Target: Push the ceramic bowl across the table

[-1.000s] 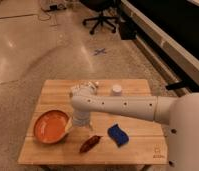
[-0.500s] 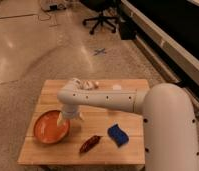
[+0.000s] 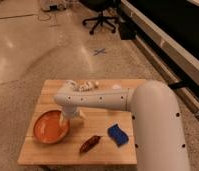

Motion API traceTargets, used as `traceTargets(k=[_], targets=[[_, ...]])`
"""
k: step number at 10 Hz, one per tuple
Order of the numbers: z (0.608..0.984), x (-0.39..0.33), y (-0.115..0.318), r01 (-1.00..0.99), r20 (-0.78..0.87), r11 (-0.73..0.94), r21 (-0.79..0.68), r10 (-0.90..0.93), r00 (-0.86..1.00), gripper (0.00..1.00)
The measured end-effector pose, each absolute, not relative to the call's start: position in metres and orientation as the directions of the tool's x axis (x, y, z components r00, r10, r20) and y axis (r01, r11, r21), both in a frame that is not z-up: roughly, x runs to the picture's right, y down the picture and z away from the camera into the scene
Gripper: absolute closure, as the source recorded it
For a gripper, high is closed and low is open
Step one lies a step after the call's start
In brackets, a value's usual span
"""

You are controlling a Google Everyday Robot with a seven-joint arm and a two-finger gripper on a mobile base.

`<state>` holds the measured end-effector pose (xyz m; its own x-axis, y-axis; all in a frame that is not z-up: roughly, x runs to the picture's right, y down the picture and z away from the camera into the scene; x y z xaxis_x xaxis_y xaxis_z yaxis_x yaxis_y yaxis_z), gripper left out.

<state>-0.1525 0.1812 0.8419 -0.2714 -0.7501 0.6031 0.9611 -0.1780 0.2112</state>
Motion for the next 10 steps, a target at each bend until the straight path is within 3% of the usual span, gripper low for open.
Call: traceTargets(k=[10], targets=[[0.851,-0.069,0.182,0.981,0.645,-0.184,0.062,-0.742,-0.181,0.2]])
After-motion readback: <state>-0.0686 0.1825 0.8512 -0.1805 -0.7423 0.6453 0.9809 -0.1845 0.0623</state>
